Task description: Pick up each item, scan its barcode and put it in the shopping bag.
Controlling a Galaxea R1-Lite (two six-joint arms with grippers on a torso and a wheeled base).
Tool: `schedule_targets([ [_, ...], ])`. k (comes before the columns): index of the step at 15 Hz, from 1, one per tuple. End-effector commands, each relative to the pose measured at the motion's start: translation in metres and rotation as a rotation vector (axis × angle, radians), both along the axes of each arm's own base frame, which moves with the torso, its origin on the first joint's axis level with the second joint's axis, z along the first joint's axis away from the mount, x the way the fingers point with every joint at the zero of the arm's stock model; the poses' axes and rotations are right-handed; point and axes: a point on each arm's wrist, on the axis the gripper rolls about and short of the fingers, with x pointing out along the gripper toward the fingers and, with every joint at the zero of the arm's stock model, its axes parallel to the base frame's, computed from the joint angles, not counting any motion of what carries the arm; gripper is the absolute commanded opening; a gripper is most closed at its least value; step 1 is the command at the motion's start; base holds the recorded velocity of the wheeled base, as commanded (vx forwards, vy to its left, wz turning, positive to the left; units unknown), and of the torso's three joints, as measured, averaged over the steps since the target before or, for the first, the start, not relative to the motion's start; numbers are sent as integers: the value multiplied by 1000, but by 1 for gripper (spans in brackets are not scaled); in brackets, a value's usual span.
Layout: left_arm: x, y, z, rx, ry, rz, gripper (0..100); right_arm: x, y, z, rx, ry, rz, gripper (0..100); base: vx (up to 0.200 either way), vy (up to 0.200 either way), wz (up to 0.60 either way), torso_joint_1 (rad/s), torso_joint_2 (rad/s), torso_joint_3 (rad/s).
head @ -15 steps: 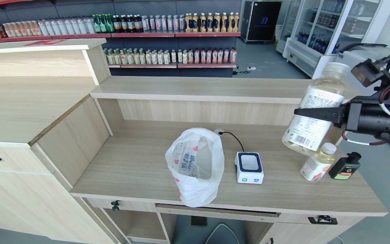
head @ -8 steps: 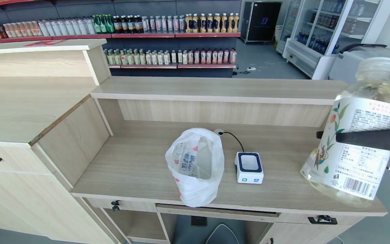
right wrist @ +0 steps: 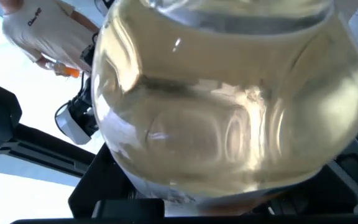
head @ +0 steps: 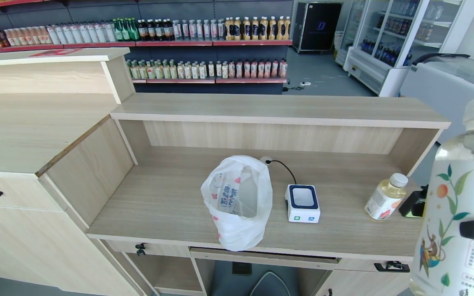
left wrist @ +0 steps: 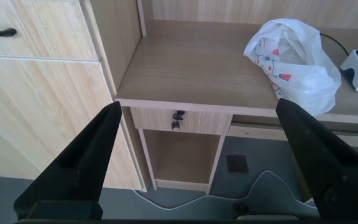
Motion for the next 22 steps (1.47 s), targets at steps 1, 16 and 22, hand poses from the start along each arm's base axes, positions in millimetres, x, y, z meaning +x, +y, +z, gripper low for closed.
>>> schedule_targets([
  [1,0,0,0,-1,0,0,100,-8,-1,-1,0,-16,4,0,0,0,0,0,0,0],
  [16,0,0,0,-1,0,0,100,9,-3,7,7,-60,-40,0,0,0,0,0,0,0],
  [22,0,0,0,-1,0,0,100,9,-4,6,-3,-70,-72,0,0,0,0,0,0,0],
])
